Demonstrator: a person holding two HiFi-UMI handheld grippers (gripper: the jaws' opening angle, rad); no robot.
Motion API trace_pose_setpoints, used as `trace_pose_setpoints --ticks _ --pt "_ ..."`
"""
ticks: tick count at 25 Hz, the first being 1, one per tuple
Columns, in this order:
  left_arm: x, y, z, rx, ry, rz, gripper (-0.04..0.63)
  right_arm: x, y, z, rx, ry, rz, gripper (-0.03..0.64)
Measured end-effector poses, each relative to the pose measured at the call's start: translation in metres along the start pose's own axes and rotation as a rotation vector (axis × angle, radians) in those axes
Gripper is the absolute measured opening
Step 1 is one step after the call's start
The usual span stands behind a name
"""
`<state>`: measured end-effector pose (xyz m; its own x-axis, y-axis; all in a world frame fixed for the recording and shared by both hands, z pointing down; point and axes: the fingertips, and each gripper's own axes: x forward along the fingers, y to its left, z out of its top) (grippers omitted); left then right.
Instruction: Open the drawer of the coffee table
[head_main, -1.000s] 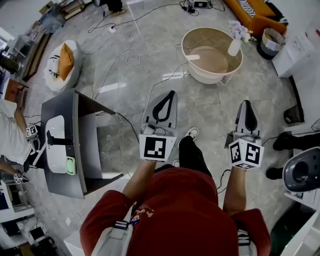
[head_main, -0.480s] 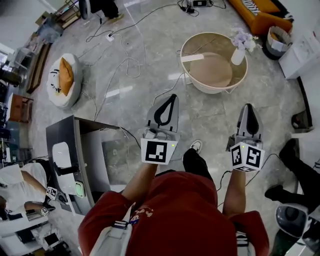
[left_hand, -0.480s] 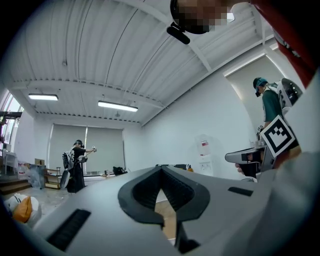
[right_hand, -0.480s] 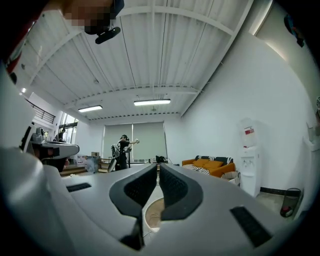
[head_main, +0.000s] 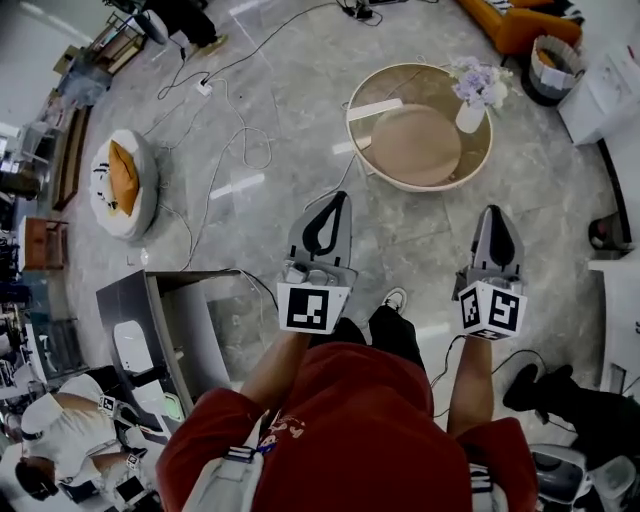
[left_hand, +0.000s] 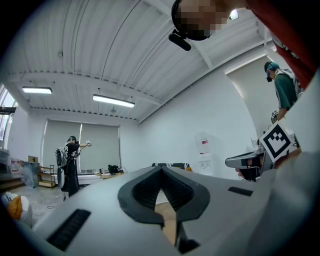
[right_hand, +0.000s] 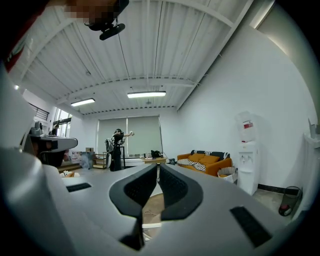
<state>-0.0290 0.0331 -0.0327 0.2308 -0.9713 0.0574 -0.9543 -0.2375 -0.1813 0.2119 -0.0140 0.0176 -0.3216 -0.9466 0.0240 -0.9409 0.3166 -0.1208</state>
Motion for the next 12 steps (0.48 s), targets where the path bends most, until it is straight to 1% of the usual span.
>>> trace_pose_setpoints --ticks 4,7,10,12 --pt "0.015 0.015 -0.016 0.025 -0.007 -0.023 0.012 0.018 0.009 -0.014 -0.009 0.01 -0.022 0.028" --pt "0.025 0.026 -0.03 0.013 -0.005 -0.065 0.012 0.026 0.022 -0.021 -0.025 0.014 -0.051 0.028" --pt "0.03 0.038 -0.035 -0.009 -0.022 -0.113 0.012 0.029 0.04 -0.021 -0.041 0.023 -0.088 0.028" --pt "0.032 0.047 -0.037 0.005 -0.039 -0.142 0.012 0.031 0.053 -0.021 -0.041 0.029 -0.108 0.028"
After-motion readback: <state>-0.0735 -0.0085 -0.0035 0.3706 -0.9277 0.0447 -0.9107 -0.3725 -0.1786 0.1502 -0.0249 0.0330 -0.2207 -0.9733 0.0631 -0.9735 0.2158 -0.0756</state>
